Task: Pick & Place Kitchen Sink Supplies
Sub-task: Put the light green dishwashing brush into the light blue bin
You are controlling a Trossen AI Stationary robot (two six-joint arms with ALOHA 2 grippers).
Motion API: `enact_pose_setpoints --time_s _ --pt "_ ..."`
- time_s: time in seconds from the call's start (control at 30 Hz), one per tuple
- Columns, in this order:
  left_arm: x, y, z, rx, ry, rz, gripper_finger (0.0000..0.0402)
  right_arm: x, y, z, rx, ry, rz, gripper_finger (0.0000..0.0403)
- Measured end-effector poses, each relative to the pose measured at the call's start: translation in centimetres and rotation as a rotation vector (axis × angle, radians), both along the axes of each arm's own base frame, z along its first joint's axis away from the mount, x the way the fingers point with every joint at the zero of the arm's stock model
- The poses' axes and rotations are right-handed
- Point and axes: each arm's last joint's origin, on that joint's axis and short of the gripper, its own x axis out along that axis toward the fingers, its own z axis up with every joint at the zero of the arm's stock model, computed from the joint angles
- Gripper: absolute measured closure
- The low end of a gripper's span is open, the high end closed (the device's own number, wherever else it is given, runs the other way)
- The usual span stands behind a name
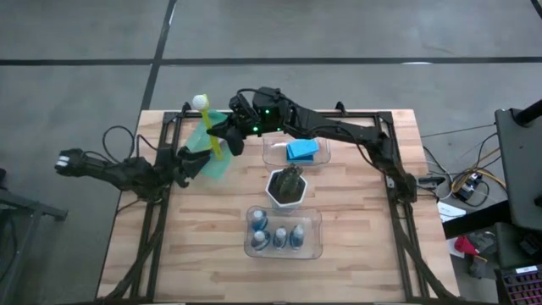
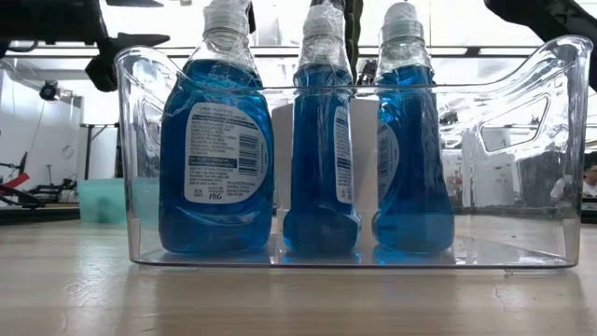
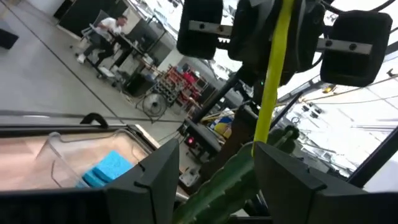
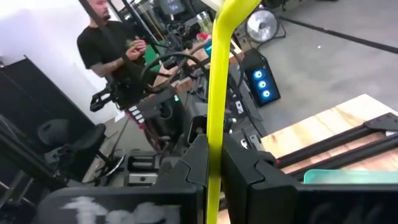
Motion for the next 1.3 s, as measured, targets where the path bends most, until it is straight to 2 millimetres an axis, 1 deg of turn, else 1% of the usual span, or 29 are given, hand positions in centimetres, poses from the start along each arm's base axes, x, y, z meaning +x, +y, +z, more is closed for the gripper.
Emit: enact_pose_setpoints --time_s 0.2,0.33,0.43,0.87,0.97,1.13,1.3 --pt "0.6 -0.1 1.0 0.026 -0.007 0.008 0.0204 0.0 -0.1 -0.1 0.004 0.007 -0.003 0.0385" --pt "0.9 -0.3 2.2 0.031 -0.051 -0.009 0.0204 0.0 -0.1 -0.1 0.004 0.004 -0.004 0.0385" --pt "1.3 -0.4 2.7 0.056 -0.039 -0.010 0.0204 0.0 -0.1 -0.1 0.006 0.005 -0.004 0.0385" --pt "3.5 -0.8 3.8 0.086 0.035 -0.005 0.0206 0.0 0.0 0.1 0.028 -0.020 -0.006 0.0385" --pt "3.4 -0.8 4.5 0.075 -0.004 0.003 0.0219 0.0 0.0 0.1 0.032 -0.016 -0.006 0.0385" --pt "3.2 -0.7 4.4 0.049 -0.008 -0.002 0.0253 0.0 0.0 0.1 0.033 -0.016 -0.001 0.0385" --pt "2.5 -0.6 4.9 0.035 -0.049 0.008 0.0274 0.1 0.3 0.1 0.051 -0.013 0.027 0.0385"
